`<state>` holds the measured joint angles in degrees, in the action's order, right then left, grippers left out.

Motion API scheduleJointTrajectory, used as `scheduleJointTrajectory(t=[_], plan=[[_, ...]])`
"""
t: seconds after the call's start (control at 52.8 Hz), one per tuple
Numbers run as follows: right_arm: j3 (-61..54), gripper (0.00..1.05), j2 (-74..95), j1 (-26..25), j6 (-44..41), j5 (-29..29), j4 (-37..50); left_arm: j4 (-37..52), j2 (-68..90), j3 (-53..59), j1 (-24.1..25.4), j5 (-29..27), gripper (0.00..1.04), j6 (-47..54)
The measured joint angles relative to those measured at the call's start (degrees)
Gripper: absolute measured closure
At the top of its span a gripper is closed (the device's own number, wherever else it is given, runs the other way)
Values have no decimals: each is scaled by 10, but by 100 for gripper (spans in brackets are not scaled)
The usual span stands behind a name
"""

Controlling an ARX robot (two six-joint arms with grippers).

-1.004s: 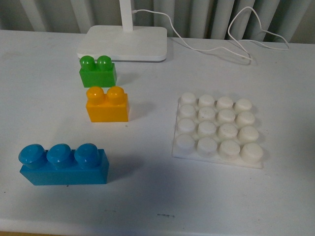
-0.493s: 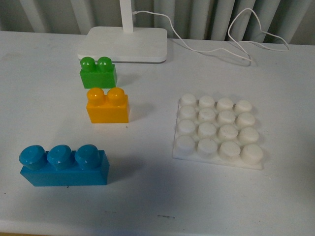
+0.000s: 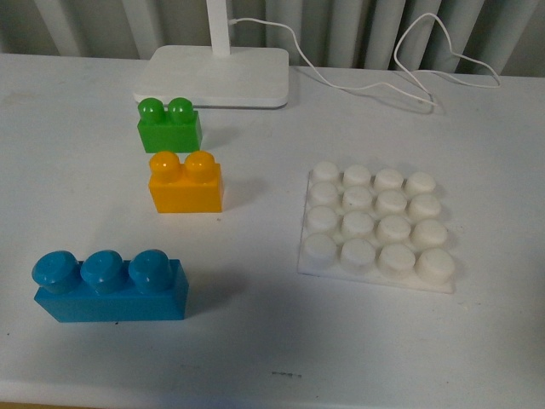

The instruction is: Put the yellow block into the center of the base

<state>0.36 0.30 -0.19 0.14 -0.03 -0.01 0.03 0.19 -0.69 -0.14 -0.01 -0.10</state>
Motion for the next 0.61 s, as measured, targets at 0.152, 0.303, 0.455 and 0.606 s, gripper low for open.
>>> scheduleJointTrajectory(t=[0.152,0.303,0.455,0.606], plan=[[0,104,0,0,0,0,0,0,0,0,0,0,6,0],[0,103,-1,0,-1,0,0,0,0,0,0,0,6,0],[0,75,0,0,-1,0,0,0,0,0,0,0,6,0],[0,47,0,0,-1,0,0,0,0,0,0,0,6,0]])
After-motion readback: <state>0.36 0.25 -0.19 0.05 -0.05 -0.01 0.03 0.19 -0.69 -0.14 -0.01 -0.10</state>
